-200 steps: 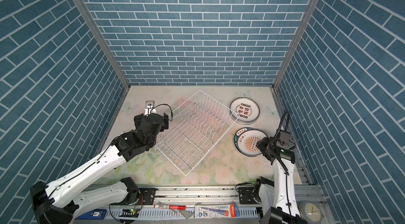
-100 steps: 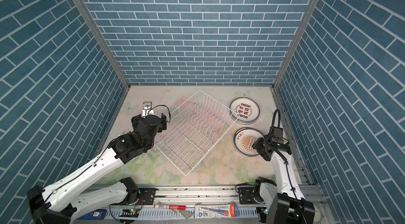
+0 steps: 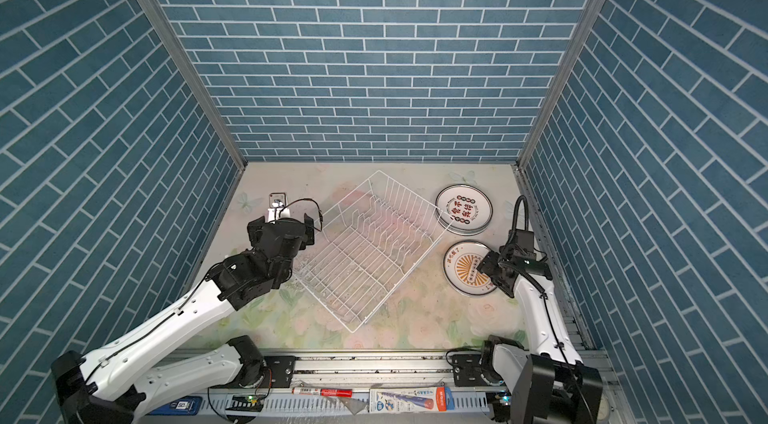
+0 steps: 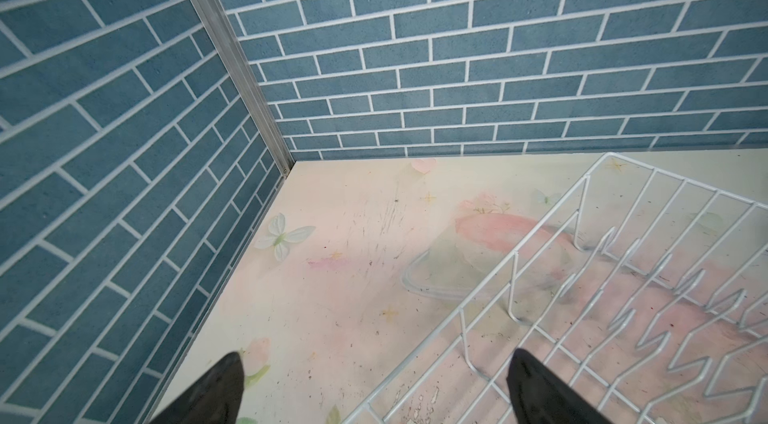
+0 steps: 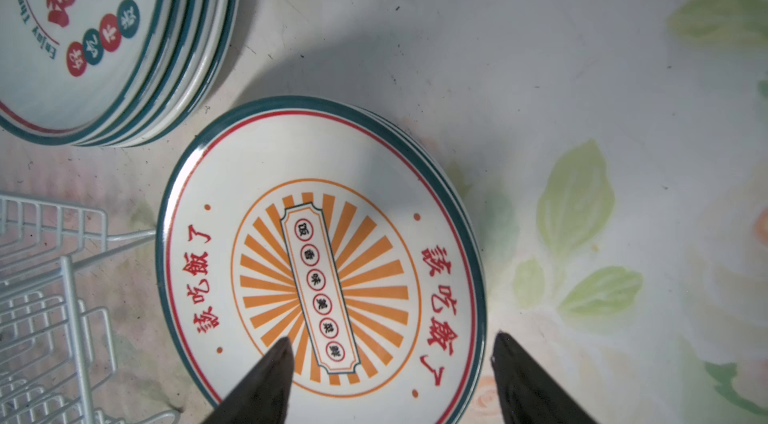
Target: Unload the plates from the dish rack
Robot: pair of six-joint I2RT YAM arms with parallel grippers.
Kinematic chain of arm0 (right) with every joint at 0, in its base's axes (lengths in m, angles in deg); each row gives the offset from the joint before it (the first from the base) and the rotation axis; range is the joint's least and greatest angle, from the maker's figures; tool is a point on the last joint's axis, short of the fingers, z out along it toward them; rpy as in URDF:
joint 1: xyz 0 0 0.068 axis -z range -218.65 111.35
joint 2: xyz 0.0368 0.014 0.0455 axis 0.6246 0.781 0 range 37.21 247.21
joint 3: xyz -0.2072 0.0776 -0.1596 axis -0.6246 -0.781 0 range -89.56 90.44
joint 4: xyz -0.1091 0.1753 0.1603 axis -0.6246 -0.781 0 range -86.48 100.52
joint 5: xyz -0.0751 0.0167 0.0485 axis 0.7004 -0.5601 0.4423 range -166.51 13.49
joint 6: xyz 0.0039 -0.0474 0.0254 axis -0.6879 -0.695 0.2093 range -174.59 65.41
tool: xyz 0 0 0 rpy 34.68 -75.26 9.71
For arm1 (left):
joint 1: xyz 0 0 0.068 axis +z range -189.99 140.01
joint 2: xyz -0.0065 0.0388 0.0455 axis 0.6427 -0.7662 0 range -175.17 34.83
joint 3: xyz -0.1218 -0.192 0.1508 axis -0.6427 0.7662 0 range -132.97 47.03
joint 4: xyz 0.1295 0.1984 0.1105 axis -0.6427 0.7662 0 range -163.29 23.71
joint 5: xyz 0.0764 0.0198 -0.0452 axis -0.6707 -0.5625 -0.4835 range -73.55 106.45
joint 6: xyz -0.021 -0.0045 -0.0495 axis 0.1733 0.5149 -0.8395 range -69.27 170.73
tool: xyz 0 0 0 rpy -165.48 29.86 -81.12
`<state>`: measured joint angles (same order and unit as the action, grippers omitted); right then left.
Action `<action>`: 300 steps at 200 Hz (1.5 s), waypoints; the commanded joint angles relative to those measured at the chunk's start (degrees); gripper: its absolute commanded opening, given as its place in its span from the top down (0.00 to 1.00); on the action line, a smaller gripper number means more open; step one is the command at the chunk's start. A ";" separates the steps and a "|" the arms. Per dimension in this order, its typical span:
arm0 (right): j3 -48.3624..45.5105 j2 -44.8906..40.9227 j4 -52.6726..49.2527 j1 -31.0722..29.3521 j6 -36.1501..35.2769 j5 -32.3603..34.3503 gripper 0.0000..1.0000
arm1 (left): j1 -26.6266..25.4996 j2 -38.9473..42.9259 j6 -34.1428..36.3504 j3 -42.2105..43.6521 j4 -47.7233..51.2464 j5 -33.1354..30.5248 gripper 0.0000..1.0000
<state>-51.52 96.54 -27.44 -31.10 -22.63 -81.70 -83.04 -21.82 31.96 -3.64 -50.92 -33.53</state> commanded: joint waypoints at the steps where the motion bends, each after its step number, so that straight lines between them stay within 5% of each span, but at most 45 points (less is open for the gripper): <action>1: 5.04 0.26 -1.82 -1.45 -3.05 5.52 0.01 | 0.27 -0.63 1.68 1.68 -1.91 -4.83 0.01; 34: 10.31 0.11 6.35 -2.86 -5.96 14.67 0.01 | 0.91 -3.48 13.26 6.44 -18.40 -14.36 0.01; 51: 10.12 0.35 14.72 -3.66 -6.62 22.85 0.01 | 2.41 -5.83 25.01 9.88 -32.98 -12.65 0.01; 65: 7.07 -0.34 24.49 -4.52 -9.69 25.52 0.01 | 5.72 -7.46 25.19 10.37 -36.28 -9.20 0.01; 98: -6.93 -0.83 52.82 -5.27 -21.07 18.64 0.01 | 17.32 -8.76 20.87 15.94 -42.65 2.29 0.01; 121: -16.93 1.88 74.06 -5.27 -30.46 10.96 0.01 | 20.17 -11.40 26.50 19.22 -48.25 6.91 0.01; 163: -19.41 8.59 78.79 -5.09 -32.71 13.97 0.01 | 22.12 -16.39 32.02 25.89 -61.01 13.24 0.01; 222: -22.15 7.20 78.61 -3.21 -30.56 12.02 0.01 | 24.08 -27.06 34.98 30.14 -75.30 18.53 0.01; 258: -26.56 14.62 94.43 -2.28 -26.10 7.27 0.01 | 24.54 -29.20 35.98 30.60 -78.08 21.07 0.01; 283: -25.77 20.57 99.31 -2.28 -26.48 3.80 0.01 | 27.75 -26.58 33.78 33.47 -78.82 29.01 0.01; 300: -25.68 24.72 103.34 -2.27 -26.95 2.42 0.01 | 27.93 -27.53 34.39 37.52 -87.27 31.13 0.01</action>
<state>-76.55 117.30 65.19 -33.48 -49.66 -75.16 -56.74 -47.85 64.53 28.18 -135.82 -7.19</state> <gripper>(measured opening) 0.991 0.994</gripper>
